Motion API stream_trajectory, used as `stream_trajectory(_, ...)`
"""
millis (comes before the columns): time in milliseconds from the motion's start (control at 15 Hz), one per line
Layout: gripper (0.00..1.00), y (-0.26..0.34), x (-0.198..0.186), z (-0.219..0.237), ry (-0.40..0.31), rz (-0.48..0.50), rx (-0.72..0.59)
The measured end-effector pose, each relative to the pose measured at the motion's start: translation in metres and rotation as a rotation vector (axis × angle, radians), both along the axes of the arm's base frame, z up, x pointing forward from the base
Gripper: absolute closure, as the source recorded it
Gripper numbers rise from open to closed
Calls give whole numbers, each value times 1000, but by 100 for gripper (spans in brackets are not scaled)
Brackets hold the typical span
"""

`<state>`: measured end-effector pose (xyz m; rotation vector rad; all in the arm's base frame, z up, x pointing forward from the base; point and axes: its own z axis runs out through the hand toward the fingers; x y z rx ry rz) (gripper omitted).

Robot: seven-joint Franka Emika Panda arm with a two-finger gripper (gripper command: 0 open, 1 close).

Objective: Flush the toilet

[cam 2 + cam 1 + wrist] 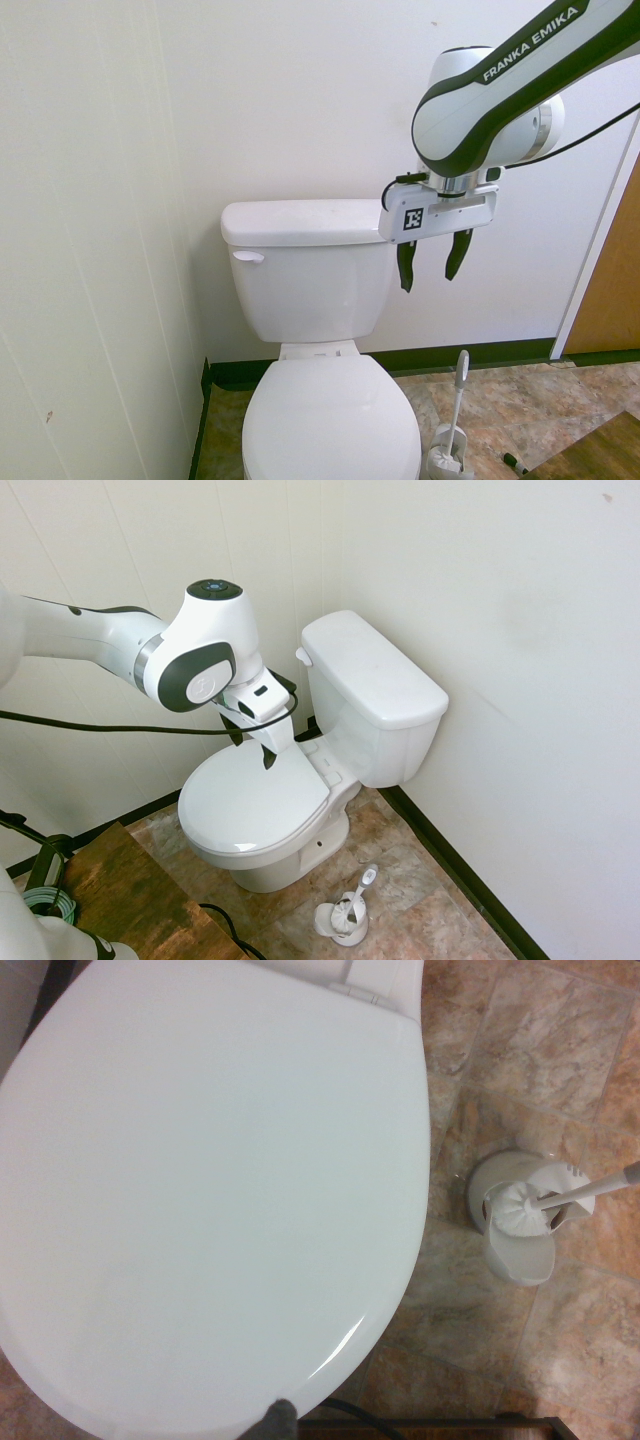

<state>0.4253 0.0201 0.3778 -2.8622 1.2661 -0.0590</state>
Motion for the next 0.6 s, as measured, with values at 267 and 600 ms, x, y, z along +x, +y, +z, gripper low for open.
stream_trajectory(267, 0, 10, 10, -6, -33, 11, 4)
stream_trajectory(600, 0, 86, 74, 11, -107, 56, 29)
